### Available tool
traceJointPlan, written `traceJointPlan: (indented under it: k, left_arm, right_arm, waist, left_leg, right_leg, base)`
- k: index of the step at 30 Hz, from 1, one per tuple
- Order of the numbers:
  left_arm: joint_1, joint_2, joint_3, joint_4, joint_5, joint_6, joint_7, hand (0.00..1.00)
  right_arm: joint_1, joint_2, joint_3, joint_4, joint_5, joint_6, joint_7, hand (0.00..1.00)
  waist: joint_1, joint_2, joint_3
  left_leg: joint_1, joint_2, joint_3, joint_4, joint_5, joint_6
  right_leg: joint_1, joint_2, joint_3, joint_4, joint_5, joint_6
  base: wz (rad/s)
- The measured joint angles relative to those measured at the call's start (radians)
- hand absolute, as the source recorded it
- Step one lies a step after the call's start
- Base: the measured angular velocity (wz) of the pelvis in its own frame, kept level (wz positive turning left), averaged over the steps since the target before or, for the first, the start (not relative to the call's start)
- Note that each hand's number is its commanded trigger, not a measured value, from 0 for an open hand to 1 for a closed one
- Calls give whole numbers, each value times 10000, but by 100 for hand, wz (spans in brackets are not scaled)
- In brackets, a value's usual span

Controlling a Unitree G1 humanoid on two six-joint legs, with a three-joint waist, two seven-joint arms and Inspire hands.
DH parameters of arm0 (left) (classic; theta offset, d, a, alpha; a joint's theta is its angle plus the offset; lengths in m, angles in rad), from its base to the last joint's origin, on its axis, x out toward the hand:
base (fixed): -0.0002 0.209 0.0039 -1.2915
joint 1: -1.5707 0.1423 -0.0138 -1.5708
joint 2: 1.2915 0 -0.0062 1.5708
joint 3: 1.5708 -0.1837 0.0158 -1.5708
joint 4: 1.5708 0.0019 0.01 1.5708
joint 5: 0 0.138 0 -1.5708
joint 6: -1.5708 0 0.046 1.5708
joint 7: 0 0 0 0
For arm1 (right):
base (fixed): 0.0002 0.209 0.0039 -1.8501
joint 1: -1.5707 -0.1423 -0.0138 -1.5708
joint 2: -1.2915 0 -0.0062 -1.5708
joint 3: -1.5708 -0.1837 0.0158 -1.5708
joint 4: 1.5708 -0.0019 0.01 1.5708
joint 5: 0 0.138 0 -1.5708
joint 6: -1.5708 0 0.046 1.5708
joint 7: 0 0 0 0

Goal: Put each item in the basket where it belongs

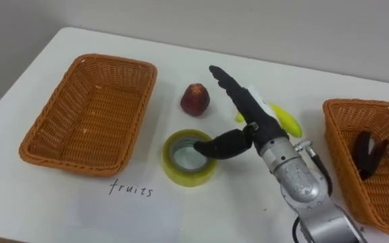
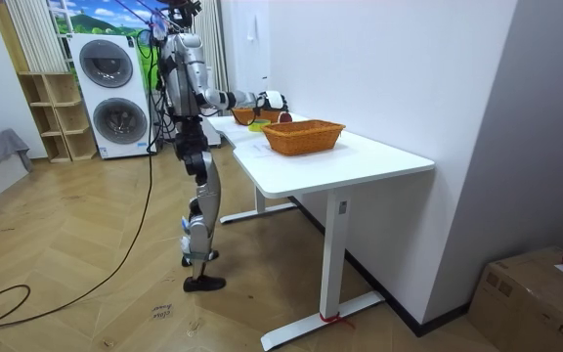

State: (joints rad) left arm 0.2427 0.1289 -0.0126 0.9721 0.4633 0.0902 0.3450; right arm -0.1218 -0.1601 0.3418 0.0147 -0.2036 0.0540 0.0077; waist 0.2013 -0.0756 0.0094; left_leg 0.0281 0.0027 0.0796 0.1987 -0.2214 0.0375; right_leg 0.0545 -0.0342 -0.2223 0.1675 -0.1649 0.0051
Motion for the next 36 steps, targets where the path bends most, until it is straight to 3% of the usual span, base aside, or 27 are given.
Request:
traceJointPlan:
  k: [8, 16, 36]
  left_arm:
    - [-16, -1, -8, 2, -11, -4, 18, 0]
    - [-50, 70, -165, 12, -10, 62, -47, 0]
    - [-132, 83, -318, -59, 4, 195, -346, 0]
  right_arm:
    - [-161, 102, 475, 562, -76, 0, 4, 0]
    - [-256, 92, 700, 980, -88, 0, 1, 0]
    - [-492, 68, 684, 1680, -1092, 1, 11, 0]
  waist:
    - [80, -14, 10]
    - [238, -178, 57]
    - [223, -259, 36]
  left_leg:
    - [4, -1, -25, -4, 2, 0]
    - [-25, -8, -113, -21, 1, 0]
    - [-53, -18, -264, -18, 6, -3]
  right_leg:
    - [3, -2, -3, -1, 0, 0]
    - [15, -6, -142, 4, 0, 1]
    - [25, -14, -273, -16, 0, 1]
  base:
    - [0]
    - [2]
    - [1]
